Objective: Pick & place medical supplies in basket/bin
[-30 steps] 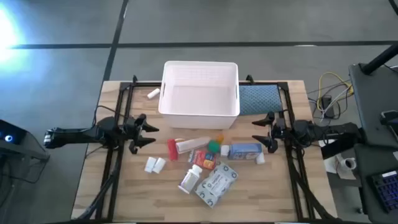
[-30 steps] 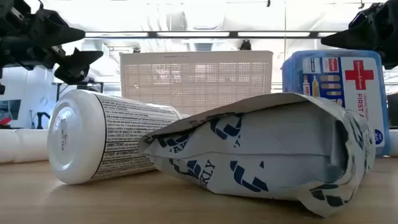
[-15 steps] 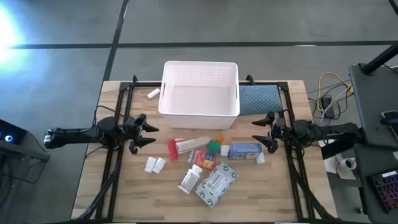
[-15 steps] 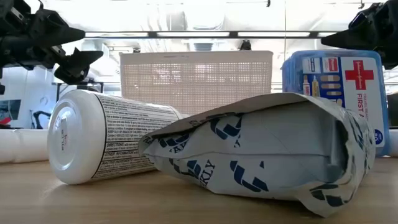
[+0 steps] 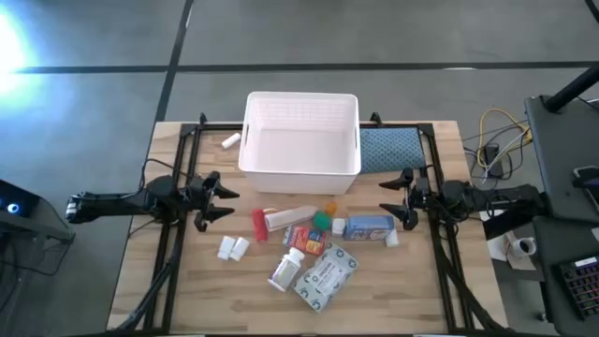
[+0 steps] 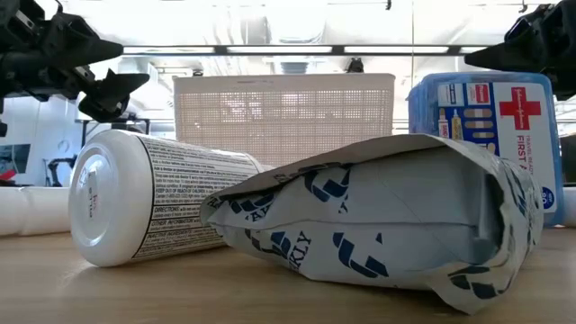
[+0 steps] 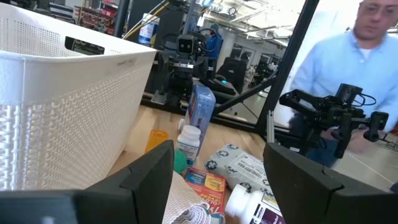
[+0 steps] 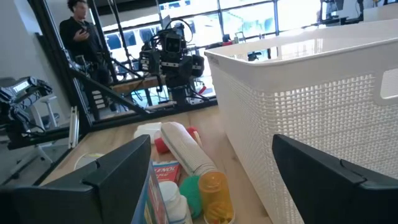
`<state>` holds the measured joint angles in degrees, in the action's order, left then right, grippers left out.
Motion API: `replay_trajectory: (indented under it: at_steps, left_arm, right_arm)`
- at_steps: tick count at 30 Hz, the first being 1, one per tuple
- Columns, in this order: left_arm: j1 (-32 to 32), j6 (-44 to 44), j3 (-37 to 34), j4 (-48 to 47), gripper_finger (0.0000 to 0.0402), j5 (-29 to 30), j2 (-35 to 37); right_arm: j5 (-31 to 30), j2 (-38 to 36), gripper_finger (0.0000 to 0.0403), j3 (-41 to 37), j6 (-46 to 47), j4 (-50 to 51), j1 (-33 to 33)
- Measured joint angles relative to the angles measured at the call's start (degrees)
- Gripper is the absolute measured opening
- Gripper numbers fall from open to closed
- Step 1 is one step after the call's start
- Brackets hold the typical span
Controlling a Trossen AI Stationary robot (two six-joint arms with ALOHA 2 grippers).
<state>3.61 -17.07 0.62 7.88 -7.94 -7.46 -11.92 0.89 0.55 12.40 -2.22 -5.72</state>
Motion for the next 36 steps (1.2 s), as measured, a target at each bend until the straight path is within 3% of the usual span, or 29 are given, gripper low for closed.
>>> replay_trajectory:
  at_steps: [16, 19, 25, 27, 31, 36]
  left_arm:
    - [0.01, -0.01, -0.01, 0.0, 0.0228, 0.0, -0.01]
    - [0.01, -0.01, -0.02, 0.0, 0.0228, 0.0, 0.0]
    - [-0.01, -0.01, -0.02, 0.0, 0.0228, 0.0, 0.0]
    - [0.01, 0.01, -0.01, -0.01, 0.0228, 0.0, 0.0]
    - [0.0, 0.0, -0.02, 0.0, 0.0228, 0.01, -0.01]
    - [-0.01, 0.01, -0.01, 0.0, 0.0228, 0.0, -0.01]
  right_arm:
    - [0.02, 0.0, 0.0327, -0.01, 0.64, -0.04, 0.0]
    - [1.56, 0.0, 0.0327, -0.02, 10.14, 0.13, 0.0]
    - [1.52, 0.01, 0.0327, -0.02, 43.82, -2.93, 0.0]
    - [-0.54, 0.07, 0.0327, -0.02, 51.28, -6.92, 0.0]
    - [-7.43, 0.15, 0.0327, -0.04, 54.71, -18.63, 0.02]
    - [-12.55, 0.39, 0.0327, 0.0, 47.07, -33.7, 0.02]
